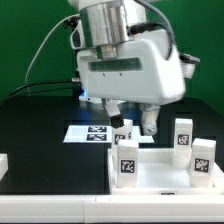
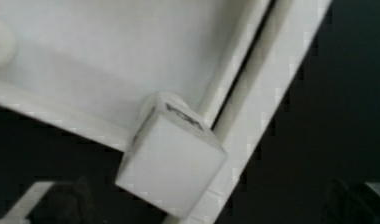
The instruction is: Assemble square table
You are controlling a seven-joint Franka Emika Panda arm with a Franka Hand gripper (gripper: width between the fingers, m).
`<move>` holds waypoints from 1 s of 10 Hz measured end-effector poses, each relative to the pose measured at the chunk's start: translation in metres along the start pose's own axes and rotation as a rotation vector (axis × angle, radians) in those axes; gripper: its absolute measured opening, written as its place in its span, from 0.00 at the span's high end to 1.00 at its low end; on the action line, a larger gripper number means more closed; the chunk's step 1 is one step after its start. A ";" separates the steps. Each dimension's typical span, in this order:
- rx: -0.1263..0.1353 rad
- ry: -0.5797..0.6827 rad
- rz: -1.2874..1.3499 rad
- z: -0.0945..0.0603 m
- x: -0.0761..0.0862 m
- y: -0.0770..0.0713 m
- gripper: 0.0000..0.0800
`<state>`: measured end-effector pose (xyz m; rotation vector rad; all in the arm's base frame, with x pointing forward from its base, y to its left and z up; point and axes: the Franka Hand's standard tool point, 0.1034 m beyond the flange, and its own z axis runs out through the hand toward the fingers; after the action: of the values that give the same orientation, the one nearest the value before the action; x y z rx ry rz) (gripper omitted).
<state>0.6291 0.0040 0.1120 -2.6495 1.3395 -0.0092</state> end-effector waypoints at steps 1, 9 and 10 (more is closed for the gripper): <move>0.002 0.000 -0.032 0.000 0.001 0.000 0.19; -0.068 -0.005 -0.831 0.040 0.006 0.020 0.19; -0.068 -0.005 -0.811 0.040 0.006 0.020 0.19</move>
Offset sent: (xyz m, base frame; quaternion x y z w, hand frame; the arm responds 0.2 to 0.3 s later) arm 0.0000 0.0000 0.0000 0.0000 0.0000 -0.1938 0.9810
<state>0.6198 -0.0060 0.0695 -3.0358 0.1886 -0.0598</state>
